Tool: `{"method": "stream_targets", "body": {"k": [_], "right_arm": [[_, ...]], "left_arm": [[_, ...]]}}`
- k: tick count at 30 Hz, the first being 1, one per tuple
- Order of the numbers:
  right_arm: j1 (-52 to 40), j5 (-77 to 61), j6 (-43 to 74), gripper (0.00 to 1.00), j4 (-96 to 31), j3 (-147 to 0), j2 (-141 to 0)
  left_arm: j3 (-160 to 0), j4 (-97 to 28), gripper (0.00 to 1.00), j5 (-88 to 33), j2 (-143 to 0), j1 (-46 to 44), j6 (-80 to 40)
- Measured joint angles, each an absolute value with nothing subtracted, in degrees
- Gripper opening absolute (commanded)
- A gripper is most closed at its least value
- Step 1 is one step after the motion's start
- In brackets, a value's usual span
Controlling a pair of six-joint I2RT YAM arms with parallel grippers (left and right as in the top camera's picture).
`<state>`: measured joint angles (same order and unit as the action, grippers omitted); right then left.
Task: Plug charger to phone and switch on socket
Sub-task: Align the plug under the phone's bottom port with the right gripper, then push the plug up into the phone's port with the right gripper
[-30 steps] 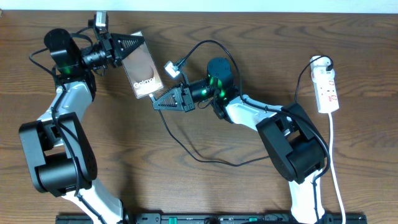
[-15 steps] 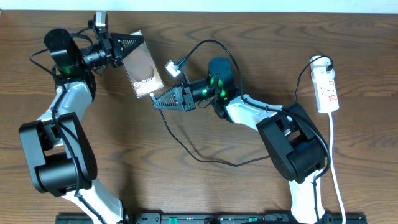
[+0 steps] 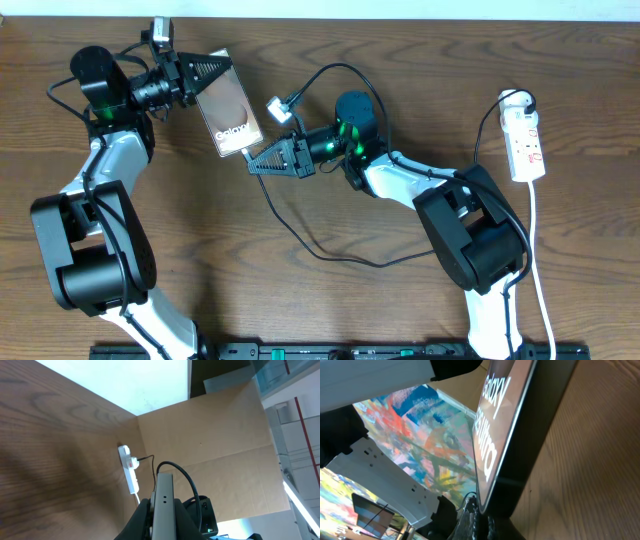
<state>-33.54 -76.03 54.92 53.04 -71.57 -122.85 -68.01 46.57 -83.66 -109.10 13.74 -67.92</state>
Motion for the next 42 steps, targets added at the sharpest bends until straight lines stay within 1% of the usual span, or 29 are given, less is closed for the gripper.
{"method": "stream_targets", "body": {"k": [10,30,42], "right_arm": [[-33.54,-75.94,55.31,0.01,53.06,-71.57,-122.85],[-33.54,-74.56,59.72,0.01,53.23,-71.57,-122.85],[-33.54,-75.33,59.72,0.01,53.19,-71.55,-122.85]], "left_arm": [[-68.01,46.57,0.07,-83.66,-109.1,13.72,-67.92],[-68.01,46.98,0.08,-81.62,-109.1,12.62,-67.88],[-68.01,49.89,0.07,-83.9,-109.1,12.53,-67.81]]}}
